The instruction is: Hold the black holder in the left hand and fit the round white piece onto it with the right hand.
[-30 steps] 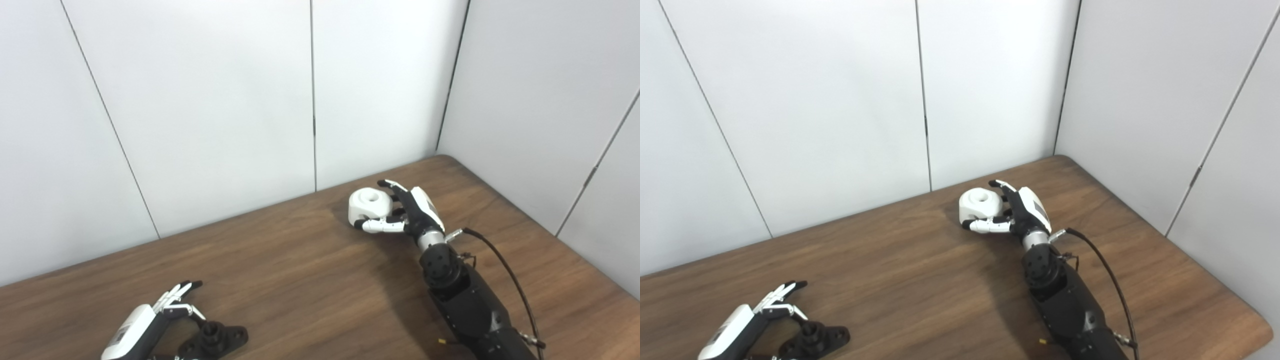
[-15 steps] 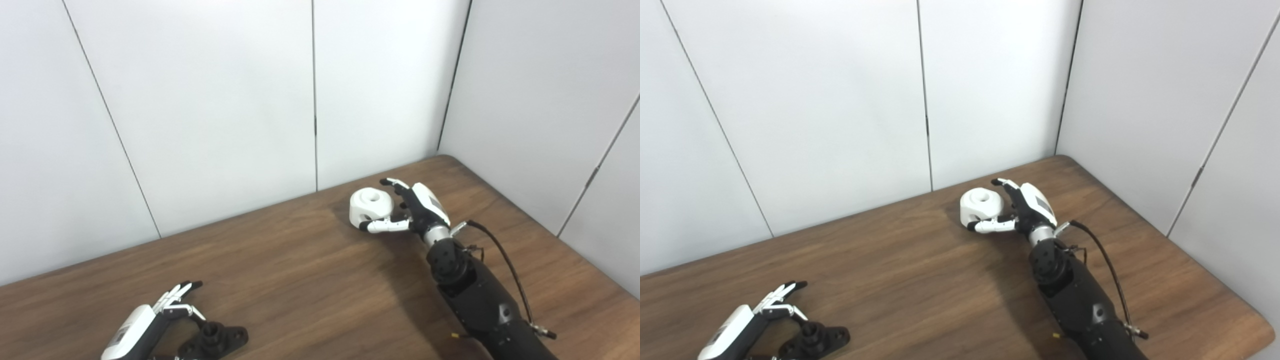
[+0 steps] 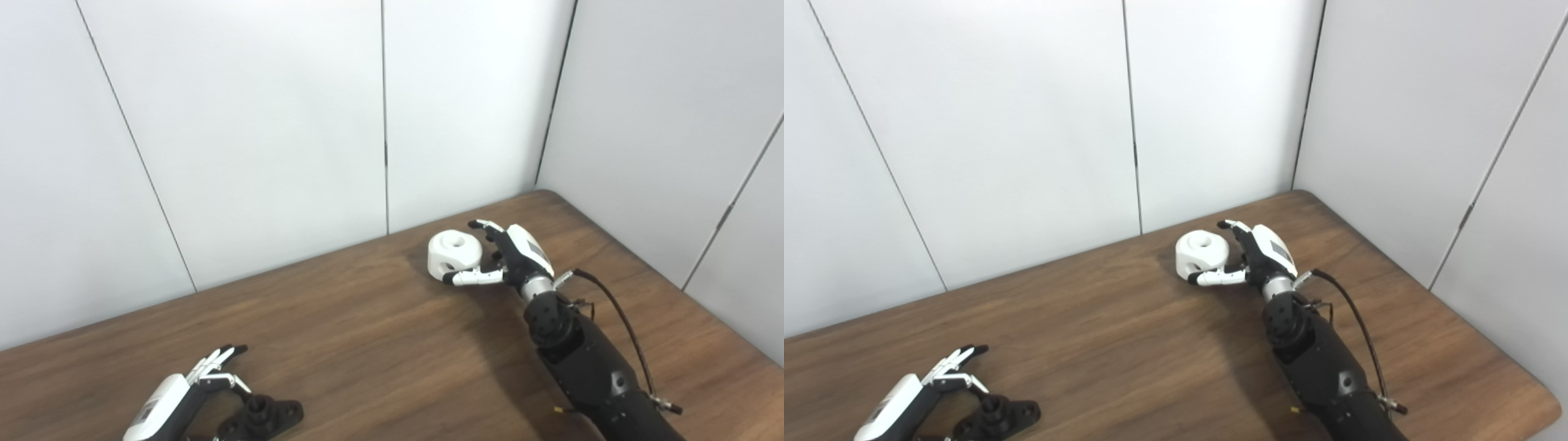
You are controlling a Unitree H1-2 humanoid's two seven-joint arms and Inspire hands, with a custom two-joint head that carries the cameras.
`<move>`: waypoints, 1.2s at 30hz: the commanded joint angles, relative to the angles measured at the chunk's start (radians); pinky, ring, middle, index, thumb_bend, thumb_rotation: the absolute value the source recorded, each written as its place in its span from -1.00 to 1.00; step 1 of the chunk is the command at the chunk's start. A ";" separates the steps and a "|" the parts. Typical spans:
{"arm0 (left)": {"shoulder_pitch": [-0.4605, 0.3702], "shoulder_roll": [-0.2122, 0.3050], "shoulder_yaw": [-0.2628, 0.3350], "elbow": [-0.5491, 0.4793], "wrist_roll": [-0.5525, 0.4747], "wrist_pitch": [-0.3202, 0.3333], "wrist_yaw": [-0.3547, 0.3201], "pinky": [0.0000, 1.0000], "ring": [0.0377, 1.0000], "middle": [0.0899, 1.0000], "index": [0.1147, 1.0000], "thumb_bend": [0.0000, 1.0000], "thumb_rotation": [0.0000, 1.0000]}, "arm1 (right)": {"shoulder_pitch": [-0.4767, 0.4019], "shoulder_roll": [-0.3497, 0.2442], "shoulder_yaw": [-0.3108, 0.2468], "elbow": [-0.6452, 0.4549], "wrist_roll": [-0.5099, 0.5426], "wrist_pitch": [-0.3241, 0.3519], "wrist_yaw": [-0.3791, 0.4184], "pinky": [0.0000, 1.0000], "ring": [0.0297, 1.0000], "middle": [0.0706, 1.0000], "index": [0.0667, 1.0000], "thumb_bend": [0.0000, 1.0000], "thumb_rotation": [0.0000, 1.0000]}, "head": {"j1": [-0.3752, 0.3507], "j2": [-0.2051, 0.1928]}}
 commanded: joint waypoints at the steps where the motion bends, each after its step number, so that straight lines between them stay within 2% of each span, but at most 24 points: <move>1: 0.117 0.031 -0.028 0.060 0.021 0.018 -0.031 1.00 1.00 0.90 -0.17 0.05 -0.89 | -0.043 -0.011 -0.004 -0.022 -0.008 -0.012 -0.014 0.50 0.78 0.87 0.71 0.89 -0.20 | -0.001 0.001; 5: 0.119 0.029 -0.026 0.061 0.020 0.018 -0.033 1.00 1.00 0.91 -0.17 0.05 -0.89 | -0.046 -0.002 -0.001 -0.010 -0.013 -0.017 -0.028 0.43 0.74 0.86 0.69 0.89 -0.19 | -0.002 0.001; 14: 0.123 0.029 -0.026 0.054 0.018 0.018 -0.027 1.00 1.00 0.90 -0.17 0.05 -0.89 | -0.056 0.027 0.000 0.011 -0.020 -0.024 -0.063 0.45 0.72 0.81 0.60 0.80 -0.30 | 0.002 0.001; 21: 0.125 0.035 -0.030 0.050 0.018 0.018 -0.022 1.00 1.00 0.90 -0.17 0.05 -0.89 | -0.063 0.037 -0.003 0.037 -0.011 -0.065 -0.092 0.43 0.68 0.77 0.44 0.73 -0.43 | 0.004 0.003; 36: 0.141 0.043 -0.027 0.039 0.007 0.018 -0.024 1.00 1.00 0.89 -0.17 0.05 -0.89 | -0.071 0.062 -0.015 0.098 0.002 -0.122 -0.173 0.35 0.59 0.66 0.22 0.63 -0.56 | 0.009 0.012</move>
